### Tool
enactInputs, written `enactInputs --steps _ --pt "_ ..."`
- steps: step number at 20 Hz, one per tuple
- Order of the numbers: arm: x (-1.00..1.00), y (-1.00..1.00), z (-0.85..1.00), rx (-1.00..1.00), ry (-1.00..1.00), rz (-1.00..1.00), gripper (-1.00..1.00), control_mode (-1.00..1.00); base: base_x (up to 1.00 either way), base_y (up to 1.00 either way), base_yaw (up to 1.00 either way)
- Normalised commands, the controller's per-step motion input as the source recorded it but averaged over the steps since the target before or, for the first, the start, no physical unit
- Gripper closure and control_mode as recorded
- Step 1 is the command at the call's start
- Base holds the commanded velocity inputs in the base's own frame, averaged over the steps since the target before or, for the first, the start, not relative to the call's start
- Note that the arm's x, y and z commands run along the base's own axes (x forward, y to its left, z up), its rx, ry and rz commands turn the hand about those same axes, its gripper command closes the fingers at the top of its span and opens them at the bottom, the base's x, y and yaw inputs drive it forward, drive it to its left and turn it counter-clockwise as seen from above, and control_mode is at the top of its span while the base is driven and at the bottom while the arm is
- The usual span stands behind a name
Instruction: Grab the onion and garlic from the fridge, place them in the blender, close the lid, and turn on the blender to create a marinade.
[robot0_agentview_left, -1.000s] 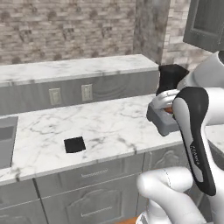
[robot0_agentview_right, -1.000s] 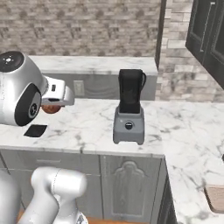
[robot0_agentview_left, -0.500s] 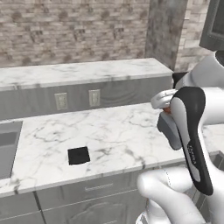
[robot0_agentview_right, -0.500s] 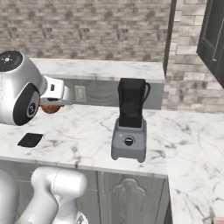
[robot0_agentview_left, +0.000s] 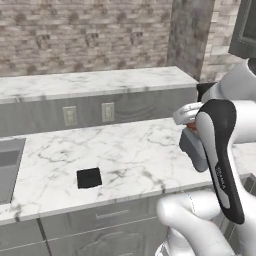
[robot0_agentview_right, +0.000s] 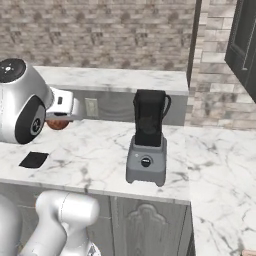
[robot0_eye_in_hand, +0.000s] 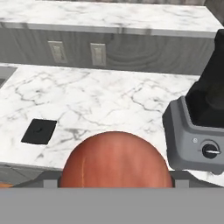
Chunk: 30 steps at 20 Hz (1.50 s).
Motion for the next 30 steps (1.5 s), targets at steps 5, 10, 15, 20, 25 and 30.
enactInputs --steps 5,10,15,20,25,30 --pt "0.38 -0.17 0.46 0.0 -0.01 -0.05 1.0 -1.0 0.0 0.0 0.0" --pt "0.61 -0.69 0.4 0.01 0.03 -0.13 1.0 -1.0 0.0 0.0 0.0" --pt "0.75 -0.94 0.09 0.0 0.14 -0.13 1.0 -1.0 0.0 0.0 0.0" --pt "0.82 -0.9 0.0 0.0 0.13 -0.15 1.0 -1.0 0.0 0.0 0.0" --pt "0.91 -0.52 -0.03 0.0 0.14 -0.09 1.0 -1.0 0.0 0.0 0.0" --pt "0.67 -0.36 -0.11 0.0 0.13 0.0 1.0 -1.0 0.0 0.0 0.0"
